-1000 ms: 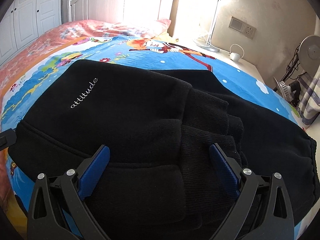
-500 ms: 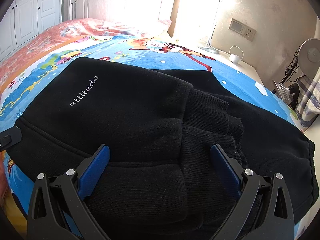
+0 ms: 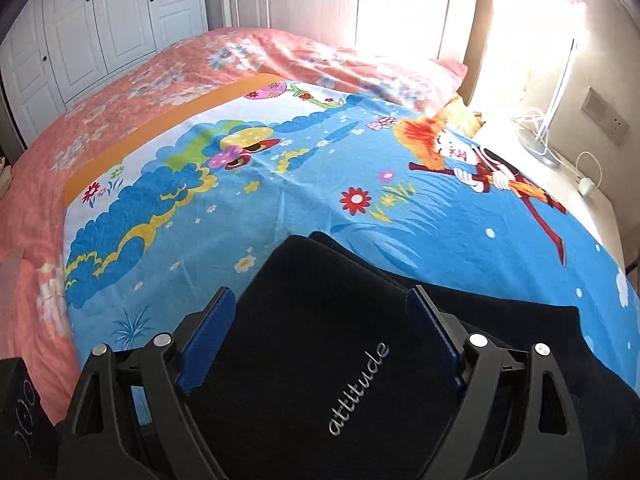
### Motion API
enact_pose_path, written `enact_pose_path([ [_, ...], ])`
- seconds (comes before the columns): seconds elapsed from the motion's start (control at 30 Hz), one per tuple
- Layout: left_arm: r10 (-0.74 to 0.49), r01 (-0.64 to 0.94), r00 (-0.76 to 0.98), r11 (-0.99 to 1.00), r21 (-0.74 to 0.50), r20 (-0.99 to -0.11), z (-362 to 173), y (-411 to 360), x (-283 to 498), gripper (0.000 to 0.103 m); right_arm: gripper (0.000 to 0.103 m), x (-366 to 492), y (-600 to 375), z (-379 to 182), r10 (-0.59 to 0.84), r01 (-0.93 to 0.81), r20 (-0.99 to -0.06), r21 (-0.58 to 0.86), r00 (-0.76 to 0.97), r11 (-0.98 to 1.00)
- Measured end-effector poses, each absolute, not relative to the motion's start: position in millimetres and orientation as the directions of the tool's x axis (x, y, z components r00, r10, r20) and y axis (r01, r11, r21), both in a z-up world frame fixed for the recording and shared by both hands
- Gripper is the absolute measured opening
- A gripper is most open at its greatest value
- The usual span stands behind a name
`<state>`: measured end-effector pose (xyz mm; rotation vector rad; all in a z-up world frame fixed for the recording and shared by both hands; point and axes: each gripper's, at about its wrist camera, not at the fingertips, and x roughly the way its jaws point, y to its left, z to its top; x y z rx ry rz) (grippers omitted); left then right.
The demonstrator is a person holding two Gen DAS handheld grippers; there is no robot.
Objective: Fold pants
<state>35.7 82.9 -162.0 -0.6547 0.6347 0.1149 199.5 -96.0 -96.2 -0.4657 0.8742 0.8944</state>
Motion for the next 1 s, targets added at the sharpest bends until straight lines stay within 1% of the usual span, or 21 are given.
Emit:
enact_pose_path([
  [0.07,-0.095,-0.294,0.808,0.791,-0.537,-0.582,-161.9,83.3,35.5,0.047,0.073,209.9,-80.8,-110.8,0.448,-0.817,-0.838,0.004,0.312,0.576],
  [0.13,-0.090,-0.296,0.810,0.790,-0.537,-0.579,-161.6,82.6,35.0,0.047,0.073,217.1,-75.5,-123.3,0.412,-0.798,-0.842,-0.037,0.349,0.602],
  [0.23,-0.088,-0.301,0.811,0.786,-0.540,-0.579,-161.5,82.2,34.7,0.048,0.073,217.5,-74.2,-134.0,0.402,-0.791,-0.834,-0.066,0.378,0.608],
  [0.3,-0.081,-0.312,0.810,0.779,-0.543,-0.581,-160.3,79.9,34.1,0.051,0.075,213.5,-72.5,-134.6,0.388,-0.786,-0.824,-0.106,0.412,0.609],
  [0.33,-0.079,-0.312,0.807,0.785,-0.536,-0.585,-158.8,76.2,34.1,0.056,0.075,213.6,-72.0,-134.7,0.383,-0.783,-0.821,-0.119,0.424,0.611],
  [0.37,-0.067,-0.314,0.801,0.800,-0.512,-0.595,-156.6,70.6,34.4,0.059,0.076,214.3,-71.6,-135.2,0.381,-0.781,-0.820,-0.123,0.428,0.612],
  [0.43,-0.032,-0.322,0.792,0.827,-0.462,-0.610,-154.9,60.4,35.2,0.061,0.079,217.4,-72.1,-136.4,0.380,-0.777,-0.822,-0.115,0.424,0.620],
  [0.73,0.002,-0.327,0.799,0.840,-0.432,-0.602,-155.9,50.3,31.8,0.060,0.085,220.5,-69.7,-140.3,0.365,-0.770,-0.829,-0.116,0.423,0.627],
  [0.87,0.007,-0.331,0.791,0.846,-0.418,-0.612,-154.0,46.6,31.9,0.060,0.091,225.5,-69.2,-143.2,0.353,-0.765,-0.843,-0.102,0.406,0.636],
  [0.93,-0.005,-0.327,0.781,0.848,-0.416,-0.625,-153.1,45.8,36.7,0.060,0.094,228.9,-67.8,-145.6,0.350,-0.766,-0.855,-0.080,0.382,0.638],
  [0.97,-0.023,-0.317,0.775,0.851,-0.420,-0.631,-152.2,45.2,37.5,0.061,0.099,230.6,-66.8,-146.8,0.345,-0.765,-0.862,-0.073,0.371,0.640],
  [1.0,-0.053,-0.299,0.771,0.850,-0.434,-0.635,-151.5,45.0,37.5,0.061,0.099,233.3,-65.9,-148.4,0.341,-0.764,-0.871,-0.058,0.353,0.643],
])
